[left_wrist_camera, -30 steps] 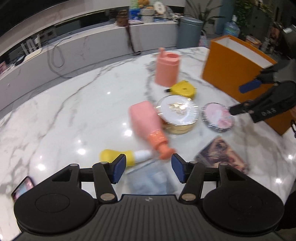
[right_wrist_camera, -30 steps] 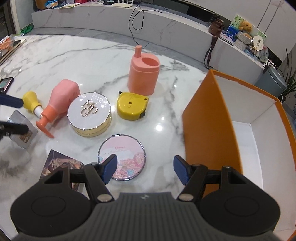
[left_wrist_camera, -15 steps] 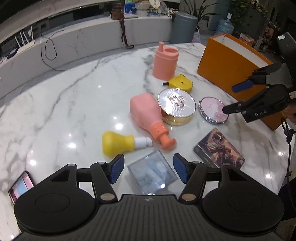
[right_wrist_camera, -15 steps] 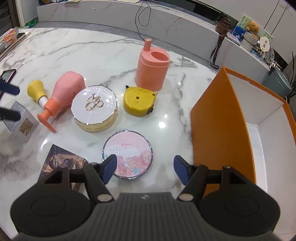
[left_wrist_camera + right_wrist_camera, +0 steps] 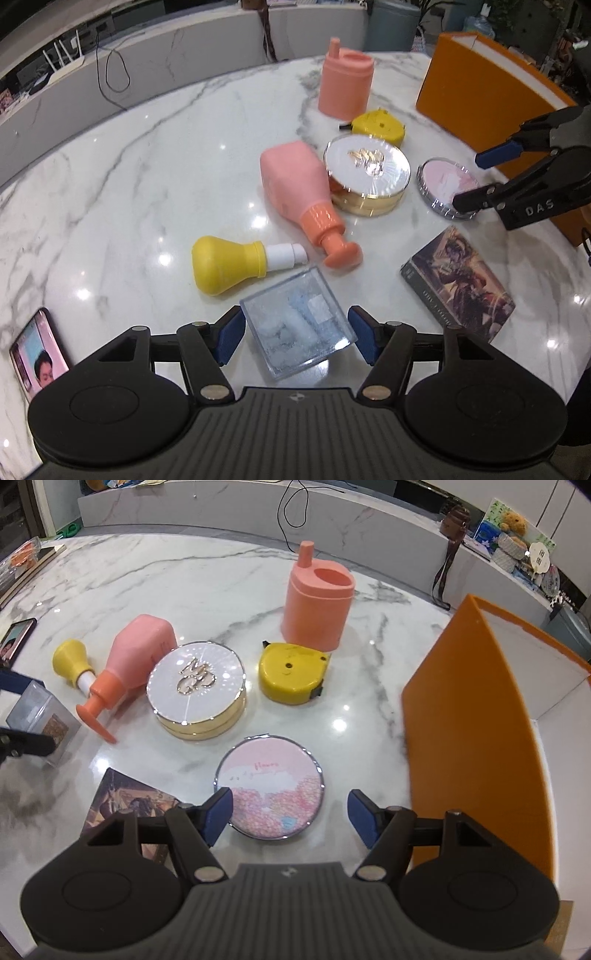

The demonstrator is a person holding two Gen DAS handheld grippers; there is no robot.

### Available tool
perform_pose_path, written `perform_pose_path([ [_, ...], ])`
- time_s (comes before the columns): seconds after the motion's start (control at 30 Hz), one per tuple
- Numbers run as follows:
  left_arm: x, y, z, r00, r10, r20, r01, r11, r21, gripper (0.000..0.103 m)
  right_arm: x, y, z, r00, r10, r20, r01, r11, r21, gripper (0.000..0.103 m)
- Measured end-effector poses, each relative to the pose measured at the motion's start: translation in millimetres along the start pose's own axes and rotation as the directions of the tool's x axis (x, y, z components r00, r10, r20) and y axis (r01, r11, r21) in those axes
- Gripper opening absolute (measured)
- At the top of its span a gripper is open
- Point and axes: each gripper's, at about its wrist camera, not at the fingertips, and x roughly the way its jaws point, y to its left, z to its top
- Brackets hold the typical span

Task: Organize rigid objects
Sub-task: 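Grasp the clear acrylic cube with the left tool while the right tool grasps the pink floral compact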

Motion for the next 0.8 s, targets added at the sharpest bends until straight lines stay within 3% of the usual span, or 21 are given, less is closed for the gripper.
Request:
perform_pose_path([
  [0.17, 3, -2, -1, 1.000, 0.004, -0.006, -0.004, 1.000, 0.009, 0.069, 5, 2, 2, 1.000, 0.023, 0.000, -0.023, 1.000, 0.009, 0.076],
  [0.8, 5, -4, -1, 1.000, 0.007, 0.009, -0.007, 1.000, 0.017, 0.066, 19, 3, 3, 0.999, 0.050, -0.001, -0.050, 0.998, 0.039, 0.072],
])
